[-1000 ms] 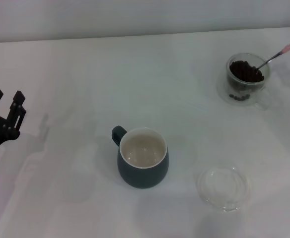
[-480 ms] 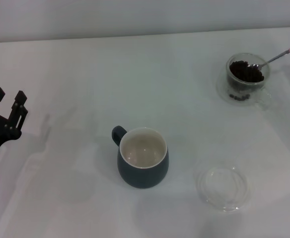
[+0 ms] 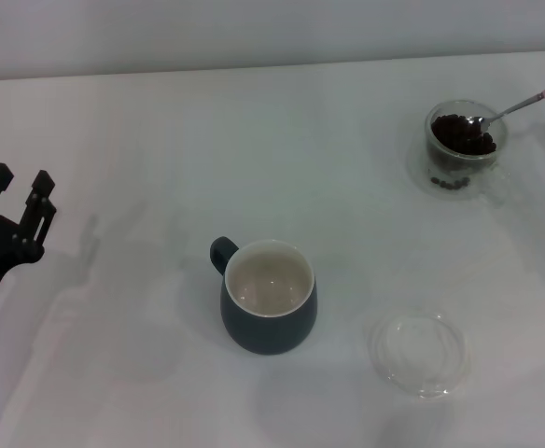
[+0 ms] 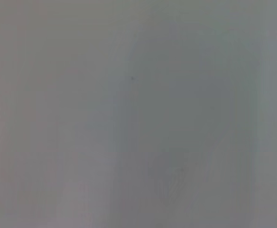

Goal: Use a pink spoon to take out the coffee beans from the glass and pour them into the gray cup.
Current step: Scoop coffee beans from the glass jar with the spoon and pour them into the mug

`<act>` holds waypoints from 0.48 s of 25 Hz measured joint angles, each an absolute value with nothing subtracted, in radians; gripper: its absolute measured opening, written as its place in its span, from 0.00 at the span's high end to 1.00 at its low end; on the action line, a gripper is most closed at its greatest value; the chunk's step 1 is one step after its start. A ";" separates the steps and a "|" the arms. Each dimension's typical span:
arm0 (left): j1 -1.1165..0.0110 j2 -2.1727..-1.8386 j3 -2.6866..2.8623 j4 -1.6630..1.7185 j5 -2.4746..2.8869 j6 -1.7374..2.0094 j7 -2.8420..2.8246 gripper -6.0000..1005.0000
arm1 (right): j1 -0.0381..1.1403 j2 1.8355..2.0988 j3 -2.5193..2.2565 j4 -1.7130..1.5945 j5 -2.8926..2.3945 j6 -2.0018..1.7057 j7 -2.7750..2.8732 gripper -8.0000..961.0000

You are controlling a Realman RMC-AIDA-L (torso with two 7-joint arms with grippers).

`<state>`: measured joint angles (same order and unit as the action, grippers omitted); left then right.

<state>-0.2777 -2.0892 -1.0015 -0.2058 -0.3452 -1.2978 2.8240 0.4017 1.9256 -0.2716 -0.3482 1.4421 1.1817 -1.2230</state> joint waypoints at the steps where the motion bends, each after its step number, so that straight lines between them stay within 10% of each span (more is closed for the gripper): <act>1: -0.278 -2.089 -0.998 -0.207 -0.345 -1.298 2.824 0.51 | 0.400 1.926 -0.272 -0.348 1.442 1.180 -1.213 0.84; 12: -0.276 -2.089 -0.993 -0.207 -0.345 -1.298 2.824 0.51 | 0.391 1.915 -0.270 -0.309 1.443 1.174 -1.130 0.84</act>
